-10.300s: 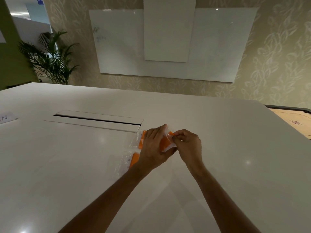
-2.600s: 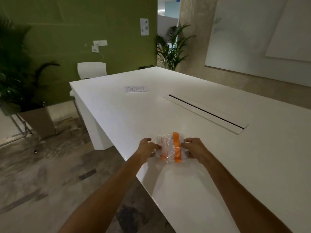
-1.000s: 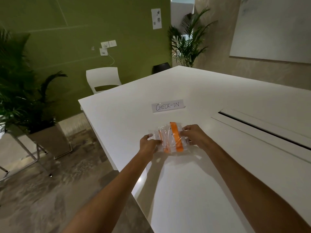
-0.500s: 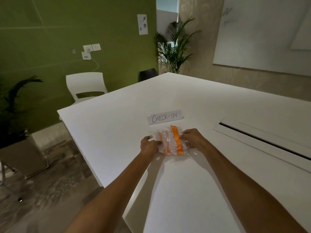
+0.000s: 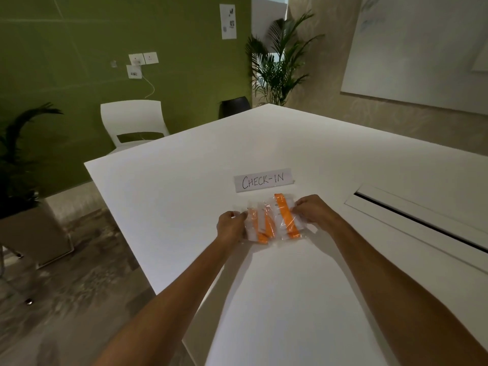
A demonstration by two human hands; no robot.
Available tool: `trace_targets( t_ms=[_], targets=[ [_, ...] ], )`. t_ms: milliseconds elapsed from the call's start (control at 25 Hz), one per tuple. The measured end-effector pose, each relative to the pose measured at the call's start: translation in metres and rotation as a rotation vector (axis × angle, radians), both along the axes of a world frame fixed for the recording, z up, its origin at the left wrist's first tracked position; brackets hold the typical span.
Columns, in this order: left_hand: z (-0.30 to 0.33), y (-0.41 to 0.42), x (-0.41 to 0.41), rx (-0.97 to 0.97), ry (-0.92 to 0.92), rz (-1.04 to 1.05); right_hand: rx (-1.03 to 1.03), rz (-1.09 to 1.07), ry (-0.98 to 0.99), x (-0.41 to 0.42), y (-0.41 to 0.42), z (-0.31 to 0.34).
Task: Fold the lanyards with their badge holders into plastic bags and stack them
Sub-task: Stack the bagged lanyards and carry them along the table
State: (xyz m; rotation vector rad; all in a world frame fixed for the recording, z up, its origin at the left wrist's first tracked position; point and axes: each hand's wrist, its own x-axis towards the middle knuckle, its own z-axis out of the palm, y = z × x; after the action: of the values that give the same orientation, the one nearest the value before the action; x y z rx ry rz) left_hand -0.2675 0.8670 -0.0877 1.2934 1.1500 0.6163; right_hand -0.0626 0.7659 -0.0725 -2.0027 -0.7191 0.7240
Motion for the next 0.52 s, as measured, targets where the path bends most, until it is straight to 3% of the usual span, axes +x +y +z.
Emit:
trace_targets(
  t_ms=[520],
  targets=[
    [-0.009,0.028,-0.022,0.241,0.235,0.011,-0.088,-0.161,-0.126,0.033,-0.014,-0.007]
  ],
)
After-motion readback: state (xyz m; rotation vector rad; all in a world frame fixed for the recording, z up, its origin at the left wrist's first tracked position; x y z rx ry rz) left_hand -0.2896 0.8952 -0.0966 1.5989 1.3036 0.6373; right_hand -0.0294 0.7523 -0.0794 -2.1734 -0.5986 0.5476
